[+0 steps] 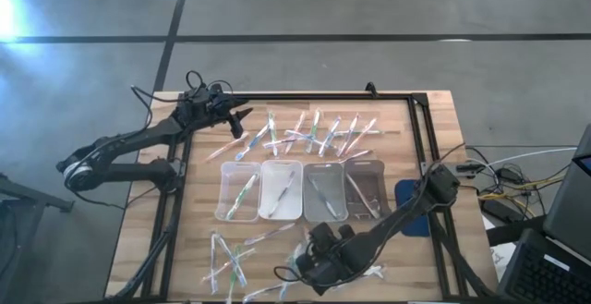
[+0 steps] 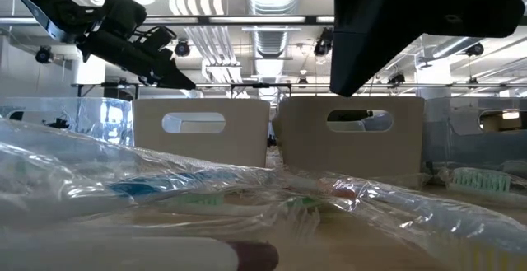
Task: Pick & Place Toothbrushes
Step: Put the orange toothbrush into the black bin
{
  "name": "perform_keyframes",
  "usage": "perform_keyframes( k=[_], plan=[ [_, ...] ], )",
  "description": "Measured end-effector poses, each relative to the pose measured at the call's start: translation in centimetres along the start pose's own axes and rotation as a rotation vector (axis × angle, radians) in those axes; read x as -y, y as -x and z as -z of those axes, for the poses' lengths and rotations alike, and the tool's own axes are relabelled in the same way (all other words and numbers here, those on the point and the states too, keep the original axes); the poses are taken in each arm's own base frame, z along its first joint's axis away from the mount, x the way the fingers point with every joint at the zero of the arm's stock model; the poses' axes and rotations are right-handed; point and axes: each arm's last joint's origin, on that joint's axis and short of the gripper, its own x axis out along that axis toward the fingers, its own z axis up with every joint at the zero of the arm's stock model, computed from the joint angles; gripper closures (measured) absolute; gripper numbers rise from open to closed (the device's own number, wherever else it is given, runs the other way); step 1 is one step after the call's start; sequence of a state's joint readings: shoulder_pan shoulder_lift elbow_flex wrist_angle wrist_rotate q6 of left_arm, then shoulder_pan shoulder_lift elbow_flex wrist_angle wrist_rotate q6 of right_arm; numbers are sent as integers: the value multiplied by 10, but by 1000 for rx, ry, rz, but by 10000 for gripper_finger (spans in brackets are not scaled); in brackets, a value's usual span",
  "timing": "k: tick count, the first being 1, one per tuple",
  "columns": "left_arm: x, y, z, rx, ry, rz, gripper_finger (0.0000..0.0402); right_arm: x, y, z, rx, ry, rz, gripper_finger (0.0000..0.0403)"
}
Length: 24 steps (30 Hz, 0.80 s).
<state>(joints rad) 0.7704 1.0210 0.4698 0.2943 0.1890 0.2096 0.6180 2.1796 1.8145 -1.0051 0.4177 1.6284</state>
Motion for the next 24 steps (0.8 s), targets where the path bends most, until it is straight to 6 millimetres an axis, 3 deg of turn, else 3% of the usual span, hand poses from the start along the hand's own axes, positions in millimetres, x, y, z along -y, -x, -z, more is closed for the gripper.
perform_keyframes(
  k=[6,16,24],
  plan=[
    [0,0,0,0,0,0,250,-3,0,1,-5,-9,-28,374],
    [0,0,0,0,0,1,250,-14,-22,15,-111,-33,-88,282],
    [0,0,0,-4,1,2,250,-12,-26,18,-136,-22,-65,223]
  ],
)
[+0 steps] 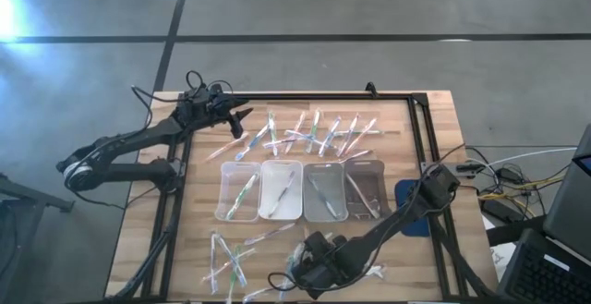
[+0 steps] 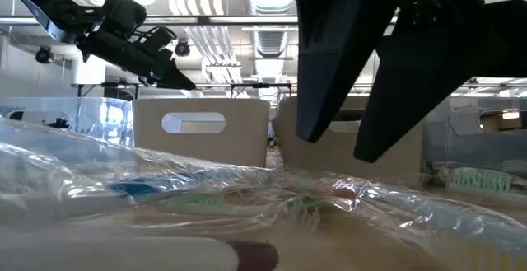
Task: Pick & Place Toothbrushes
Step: Put the orange toothbrush into the black bin
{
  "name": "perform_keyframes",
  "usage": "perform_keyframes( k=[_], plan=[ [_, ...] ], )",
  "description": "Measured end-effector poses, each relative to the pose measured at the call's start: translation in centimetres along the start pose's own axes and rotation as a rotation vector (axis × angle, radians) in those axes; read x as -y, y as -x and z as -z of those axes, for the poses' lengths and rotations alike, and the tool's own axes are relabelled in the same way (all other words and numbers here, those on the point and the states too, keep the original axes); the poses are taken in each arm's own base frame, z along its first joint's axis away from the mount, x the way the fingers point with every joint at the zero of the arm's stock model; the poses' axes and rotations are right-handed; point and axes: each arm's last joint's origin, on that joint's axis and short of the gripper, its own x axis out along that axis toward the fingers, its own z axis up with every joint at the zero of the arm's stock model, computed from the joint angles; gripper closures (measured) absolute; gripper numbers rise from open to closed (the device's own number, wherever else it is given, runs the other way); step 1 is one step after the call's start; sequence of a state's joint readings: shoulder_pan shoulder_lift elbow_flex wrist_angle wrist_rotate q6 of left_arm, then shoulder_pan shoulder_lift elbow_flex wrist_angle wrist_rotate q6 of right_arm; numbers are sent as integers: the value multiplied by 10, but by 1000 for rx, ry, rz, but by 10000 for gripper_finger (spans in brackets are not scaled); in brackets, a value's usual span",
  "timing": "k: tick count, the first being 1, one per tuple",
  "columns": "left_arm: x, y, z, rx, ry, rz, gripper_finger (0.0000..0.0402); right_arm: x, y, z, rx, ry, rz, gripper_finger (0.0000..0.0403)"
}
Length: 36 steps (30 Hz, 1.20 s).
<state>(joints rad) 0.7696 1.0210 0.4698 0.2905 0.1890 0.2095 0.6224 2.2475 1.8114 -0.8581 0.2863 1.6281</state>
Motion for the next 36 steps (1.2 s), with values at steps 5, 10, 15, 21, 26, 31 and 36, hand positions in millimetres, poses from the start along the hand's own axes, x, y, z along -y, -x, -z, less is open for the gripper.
perform_keyframes(
  k=[5,10,15,21,26,31,36],
  plan=[
    [0,0,0,0,0,0,250,2,-2,0,1,14,7,199],
    [0,0,0,0,0,0,250,8,-8,2,3,0,33,198],
    [0,0,0,0,0,0,250,11,-12,3,4,-8,44,216],
    [0,0,0,0,0,0,250,11,-12,3,4,-6,45,243],
    [0,0,0,0,0,0,250,13,-15,3,5,-6,44,265],
    [0,0,0,0,0,0,250,15,-23,6,3,-11,11,282],
    [0,0,0,0,0,0,250,19,-27,6,6,-10,16,303]
  ],
)
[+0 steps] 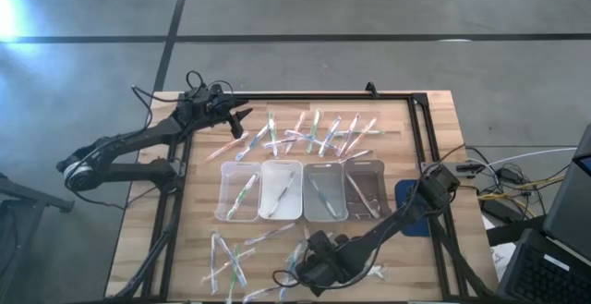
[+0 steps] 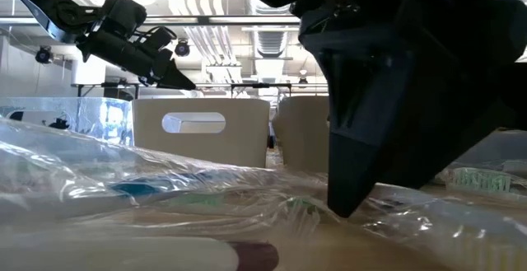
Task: Pick & Place Toothbrushes
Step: Put the orange toothbrush into the black bin
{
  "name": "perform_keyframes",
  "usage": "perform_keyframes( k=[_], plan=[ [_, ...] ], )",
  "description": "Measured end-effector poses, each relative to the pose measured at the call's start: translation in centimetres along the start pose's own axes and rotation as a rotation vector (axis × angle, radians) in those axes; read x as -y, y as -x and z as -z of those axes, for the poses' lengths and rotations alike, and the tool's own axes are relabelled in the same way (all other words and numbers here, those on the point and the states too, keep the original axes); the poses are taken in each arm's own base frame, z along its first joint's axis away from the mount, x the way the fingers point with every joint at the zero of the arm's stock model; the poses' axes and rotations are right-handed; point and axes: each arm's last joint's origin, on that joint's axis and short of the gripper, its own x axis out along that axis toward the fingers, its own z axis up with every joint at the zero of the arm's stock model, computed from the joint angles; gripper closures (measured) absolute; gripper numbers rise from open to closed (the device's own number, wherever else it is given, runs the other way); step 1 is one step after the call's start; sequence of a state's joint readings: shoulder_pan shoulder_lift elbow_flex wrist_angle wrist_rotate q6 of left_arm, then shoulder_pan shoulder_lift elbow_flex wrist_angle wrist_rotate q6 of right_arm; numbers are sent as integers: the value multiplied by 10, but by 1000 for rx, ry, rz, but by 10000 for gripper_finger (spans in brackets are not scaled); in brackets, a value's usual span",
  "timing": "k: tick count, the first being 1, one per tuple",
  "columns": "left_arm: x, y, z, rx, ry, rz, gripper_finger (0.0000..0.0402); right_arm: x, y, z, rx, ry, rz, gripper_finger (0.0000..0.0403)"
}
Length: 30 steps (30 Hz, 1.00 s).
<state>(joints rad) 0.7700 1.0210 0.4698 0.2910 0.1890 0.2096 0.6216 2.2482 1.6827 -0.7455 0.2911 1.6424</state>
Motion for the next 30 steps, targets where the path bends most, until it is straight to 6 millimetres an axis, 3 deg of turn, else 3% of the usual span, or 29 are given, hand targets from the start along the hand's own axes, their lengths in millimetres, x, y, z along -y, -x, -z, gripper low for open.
perform_keyframes(
  k=[11,19,30],
  plan=[
    [0,0,0,0,0,0,250,0,0,0,-2,-1,-2,370],
    [0,0,0,0,0,0,250,0,0,0,-5,-1,-4,356],
    [0,0,0,0,0,0,250,-1,4,-1,-7,2,-9,377]
  ],
)
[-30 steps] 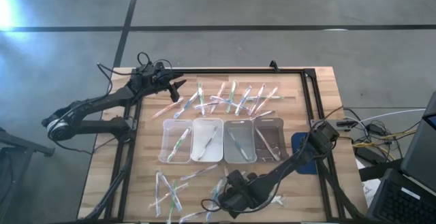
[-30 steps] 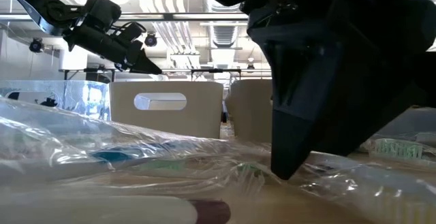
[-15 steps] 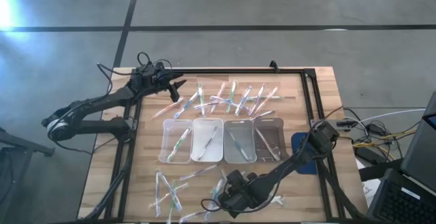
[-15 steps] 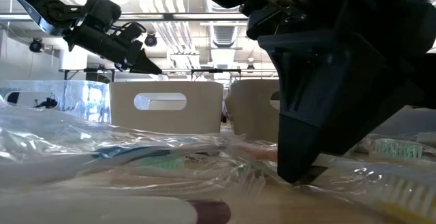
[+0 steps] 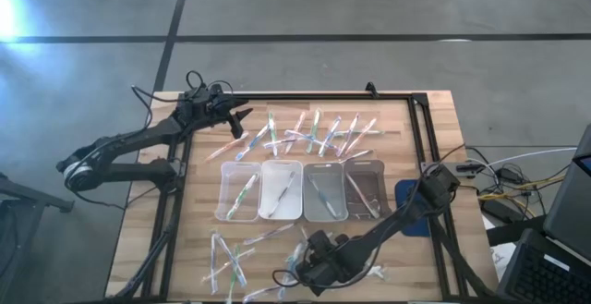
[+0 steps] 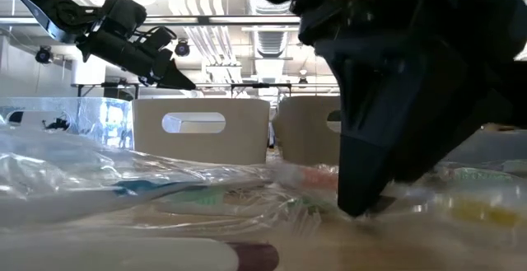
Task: Pick & Place Toothbrushes
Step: Put the orange toothbrush into the black bin
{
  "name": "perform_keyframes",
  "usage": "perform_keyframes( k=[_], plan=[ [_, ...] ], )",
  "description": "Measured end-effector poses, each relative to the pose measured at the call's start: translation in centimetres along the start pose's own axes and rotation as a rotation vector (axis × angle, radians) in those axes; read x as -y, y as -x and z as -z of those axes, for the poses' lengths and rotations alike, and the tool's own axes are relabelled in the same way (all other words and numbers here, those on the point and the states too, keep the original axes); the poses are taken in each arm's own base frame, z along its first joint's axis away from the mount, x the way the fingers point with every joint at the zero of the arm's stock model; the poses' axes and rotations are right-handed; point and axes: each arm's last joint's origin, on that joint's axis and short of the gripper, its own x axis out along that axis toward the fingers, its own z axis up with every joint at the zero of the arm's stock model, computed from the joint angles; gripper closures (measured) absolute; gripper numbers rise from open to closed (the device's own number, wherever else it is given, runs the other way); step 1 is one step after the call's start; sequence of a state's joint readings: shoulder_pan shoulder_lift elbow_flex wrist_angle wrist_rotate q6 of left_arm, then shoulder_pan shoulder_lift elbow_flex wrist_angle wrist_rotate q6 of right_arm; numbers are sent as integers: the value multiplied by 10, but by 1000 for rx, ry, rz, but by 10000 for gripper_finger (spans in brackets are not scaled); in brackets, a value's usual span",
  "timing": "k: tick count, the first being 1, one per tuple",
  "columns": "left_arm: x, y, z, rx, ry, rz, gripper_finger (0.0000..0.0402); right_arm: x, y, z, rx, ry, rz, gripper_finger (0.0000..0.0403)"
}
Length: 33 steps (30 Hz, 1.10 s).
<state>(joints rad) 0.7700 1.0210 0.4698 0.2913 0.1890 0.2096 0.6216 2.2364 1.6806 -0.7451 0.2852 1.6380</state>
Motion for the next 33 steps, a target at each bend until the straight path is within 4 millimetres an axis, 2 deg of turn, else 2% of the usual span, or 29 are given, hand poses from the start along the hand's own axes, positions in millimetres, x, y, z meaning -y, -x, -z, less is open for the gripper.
perform_keyframes(
  k=[12,27,33],
  plan=[
    [0,0,0,0,0,0,250,-3,29,-7,-2,8,-44,380],
    [0,0,0,-1,0,0,250,-15,50,-13,26,89,-69,379],
    [0,0,0,-1,0,1,250,-18,77,-22,102,163,-59,380]
  ],
)
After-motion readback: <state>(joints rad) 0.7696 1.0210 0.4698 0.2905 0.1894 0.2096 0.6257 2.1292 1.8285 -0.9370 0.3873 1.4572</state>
